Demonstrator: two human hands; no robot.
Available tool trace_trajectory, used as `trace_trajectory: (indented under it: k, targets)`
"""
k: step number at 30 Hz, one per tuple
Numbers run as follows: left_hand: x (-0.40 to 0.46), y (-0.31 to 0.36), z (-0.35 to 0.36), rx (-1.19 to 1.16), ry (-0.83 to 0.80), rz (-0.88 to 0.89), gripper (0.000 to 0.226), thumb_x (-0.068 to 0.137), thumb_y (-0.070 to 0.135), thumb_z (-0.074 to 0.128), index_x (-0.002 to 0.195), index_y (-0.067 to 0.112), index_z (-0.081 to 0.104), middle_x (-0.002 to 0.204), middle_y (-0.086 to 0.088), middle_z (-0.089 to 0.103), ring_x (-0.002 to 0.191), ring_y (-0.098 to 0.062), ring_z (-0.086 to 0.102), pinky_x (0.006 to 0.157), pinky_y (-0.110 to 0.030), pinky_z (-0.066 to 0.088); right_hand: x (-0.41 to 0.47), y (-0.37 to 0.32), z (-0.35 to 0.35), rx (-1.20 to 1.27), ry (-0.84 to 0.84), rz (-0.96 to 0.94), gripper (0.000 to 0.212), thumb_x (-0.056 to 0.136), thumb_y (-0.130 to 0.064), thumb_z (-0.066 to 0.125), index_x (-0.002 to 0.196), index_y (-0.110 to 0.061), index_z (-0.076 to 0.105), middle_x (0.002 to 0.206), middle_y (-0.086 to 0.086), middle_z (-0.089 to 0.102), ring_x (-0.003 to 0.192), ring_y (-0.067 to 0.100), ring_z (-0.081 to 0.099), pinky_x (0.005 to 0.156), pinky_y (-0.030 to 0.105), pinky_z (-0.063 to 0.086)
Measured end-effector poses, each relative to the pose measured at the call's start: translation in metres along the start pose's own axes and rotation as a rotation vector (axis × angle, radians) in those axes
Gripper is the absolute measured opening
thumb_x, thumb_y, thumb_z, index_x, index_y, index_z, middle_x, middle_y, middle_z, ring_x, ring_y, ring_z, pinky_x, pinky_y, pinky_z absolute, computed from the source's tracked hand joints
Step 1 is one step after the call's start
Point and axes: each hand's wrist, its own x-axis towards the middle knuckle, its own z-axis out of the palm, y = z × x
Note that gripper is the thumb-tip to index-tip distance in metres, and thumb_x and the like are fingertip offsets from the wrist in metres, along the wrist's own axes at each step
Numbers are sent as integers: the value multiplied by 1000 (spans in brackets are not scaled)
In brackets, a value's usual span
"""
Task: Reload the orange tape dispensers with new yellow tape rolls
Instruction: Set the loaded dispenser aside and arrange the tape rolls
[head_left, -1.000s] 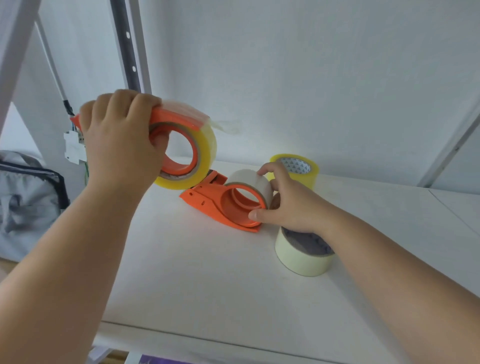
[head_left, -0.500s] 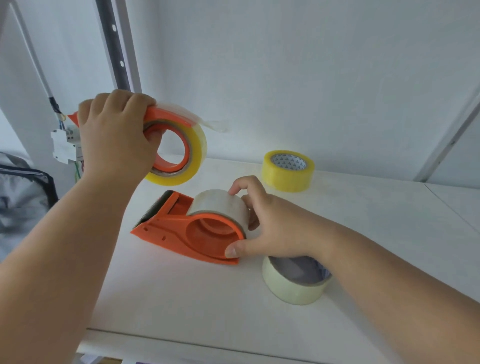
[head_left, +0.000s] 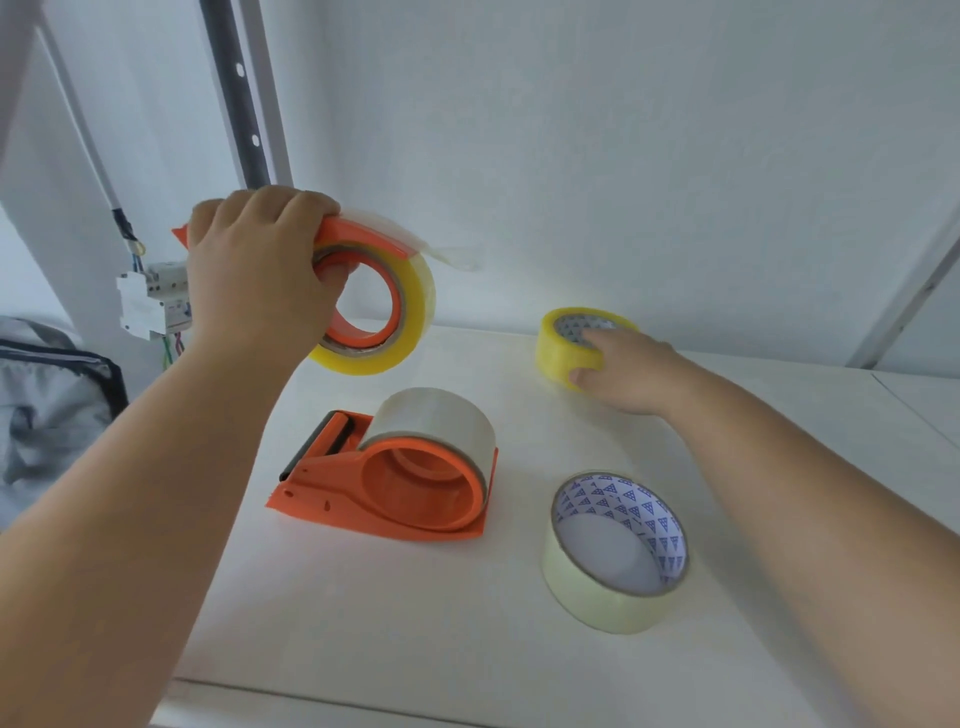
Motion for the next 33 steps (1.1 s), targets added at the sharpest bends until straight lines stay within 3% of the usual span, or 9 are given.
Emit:
trace_trajectory:
  k: [4,6,9,18,26,28,30,31,33]
  targets:
    - [6,3,3,2,-33,54,37,83,28,67,115,9,63,114,-15,66,108,-42,55,99,-50,33,-2,2,-5,-62,-35,-11,38,95,-35,44,132,-29,46,136,0,50,128,26,42,100,37,25]
    - [10,5,7,11,-58,104,37,82,29,69,113,9,64,111,-15,67,104,-42,57,96,-51,35,-11,3,-13,-46,-98,-50,31,94,-34,48,124,-30,52,116,-6,54,118,22,49,98,37,28]
    - [17,9,11,36,-86,193,36,80,32,71,107,8,65,101,-14,69,92,-42,60,87,-50,41,-26,4,-24,-28,-190,-129,26,89,-32,58,115,-28,58,105,-9,57,100,15,54,89,32,41]
    - [39,33,20,23,-199,273,43,83,42,65,113,12,60,102,-9,66,91,-34,59,80,-42,42,-54,-17,-40,53,-365,-226,29,90,-37,56,118,-35,62,111,-21,58,110,4,56,101,28,43]
    - [41,52,29,24,-282,318,45,83,50,61,108,13,57,93,-5,63,83,-29,59,69,-35,42,-54,-35,-38,261,-534,-356,19,89,-34,58,103,-31,72,94,-15,73,91,3,67,88,23,48]
    - [42,54,30,16,-295,310,45,83,51,61,108,14,56,92,-4,63,82,-28,59,69,-35,44,-42,-28,-41,326,-399,-345,18,87,-39,60,88,-26,72,81,-10,73,79,5,66,78,22,46]
    - [43,56,31,2,-309,288,46,82,51,61,108,14,55,92,-4,63,81,-28,58,68,-35,44,-26,-18,-43,385,-44,-260,28,81,-48,65,78,-21,61,71,-9,63,70,12,58,66,25,42]
    - [43,57,31,-5,-318,273,46,82,51,62,108,14,55,92,-4,62,80,-28,58,68,-35,44,-20,-14,-43,465,92,-220,34,76,-51,68,80,-20,55,74,-8,58,70,13,54,65,26,41]
    - [45,59,32,-18,-335,243,47,81,51,63,107,14,54,92,-4,61,78,-27,55,66,-34,43,-9,-17,-41,628,88,-193,59,63,-62,73,103,-26,49,93,-9,57,87,11,57,78,30,48]
